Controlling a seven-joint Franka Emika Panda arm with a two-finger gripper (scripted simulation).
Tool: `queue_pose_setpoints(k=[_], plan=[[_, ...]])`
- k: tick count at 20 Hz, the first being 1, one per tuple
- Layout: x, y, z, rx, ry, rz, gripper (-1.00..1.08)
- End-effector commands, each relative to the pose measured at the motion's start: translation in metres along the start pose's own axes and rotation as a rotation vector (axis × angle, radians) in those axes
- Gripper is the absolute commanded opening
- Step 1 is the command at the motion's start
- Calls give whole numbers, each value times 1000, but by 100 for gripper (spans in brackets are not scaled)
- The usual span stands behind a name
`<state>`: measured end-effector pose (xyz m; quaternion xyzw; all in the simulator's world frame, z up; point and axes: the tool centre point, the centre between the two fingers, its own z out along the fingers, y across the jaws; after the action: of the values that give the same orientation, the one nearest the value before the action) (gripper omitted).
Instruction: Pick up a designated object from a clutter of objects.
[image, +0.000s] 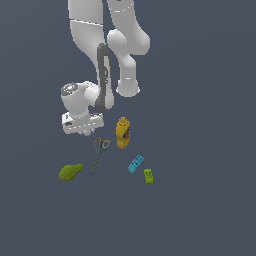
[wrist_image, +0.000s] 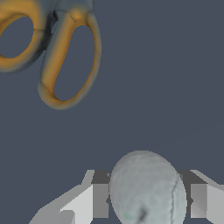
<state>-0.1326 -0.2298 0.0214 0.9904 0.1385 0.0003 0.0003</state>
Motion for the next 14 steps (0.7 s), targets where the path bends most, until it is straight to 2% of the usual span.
queue_pose_setpoints(k=[1, 8, 14], plan=[[0, -1, 1, 1, -1, -1, -100], [1, -2, -3, 0, 0, -1, -100], [8, -9, -22, 0, 0, -1, -100]])
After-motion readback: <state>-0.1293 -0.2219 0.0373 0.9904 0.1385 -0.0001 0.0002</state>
